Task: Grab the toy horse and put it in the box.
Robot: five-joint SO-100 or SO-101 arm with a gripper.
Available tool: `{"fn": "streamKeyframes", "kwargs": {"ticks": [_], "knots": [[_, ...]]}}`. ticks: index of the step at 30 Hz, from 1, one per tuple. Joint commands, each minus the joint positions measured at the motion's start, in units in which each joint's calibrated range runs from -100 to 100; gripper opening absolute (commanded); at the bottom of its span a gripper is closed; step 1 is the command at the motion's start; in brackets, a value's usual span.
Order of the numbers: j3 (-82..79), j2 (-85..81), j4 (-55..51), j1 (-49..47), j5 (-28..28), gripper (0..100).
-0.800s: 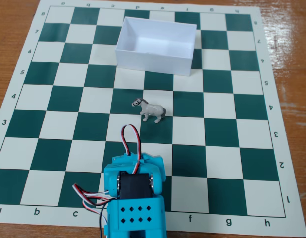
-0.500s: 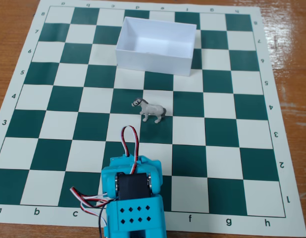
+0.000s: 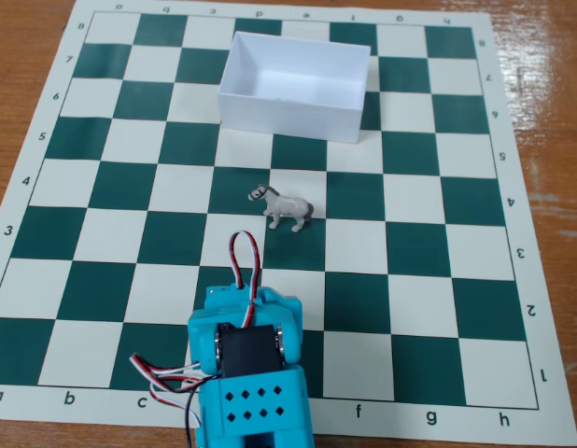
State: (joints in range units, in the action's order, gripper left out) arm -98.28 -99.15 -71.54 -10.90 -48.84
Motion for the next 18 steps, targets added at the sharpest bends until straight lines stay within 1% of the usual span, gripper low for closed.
{"fn": "streamKeyframes", "kwargs": {"ticks": [1, 3, 4, 8, 10, 13, 18], "knots": [[8.9, 5.8, 9.2, 1.5, 5.4, 3], [17.7, 15.3, 14.6, 2.3, 9.3, 3], [23.0, 20.8, 15.1, 2.8, 11.6, 5], [46.6, 41.0, 10.0, 4.1, 23.7, 14], [54.8, 48.3, 7.6, 5.1, 29.3, 19], [60.4, 56.8, 6.7, 6.8, 37.1, 25], [60.5, 66.5, 7.3, 9.2, 46.2, 37]]}}
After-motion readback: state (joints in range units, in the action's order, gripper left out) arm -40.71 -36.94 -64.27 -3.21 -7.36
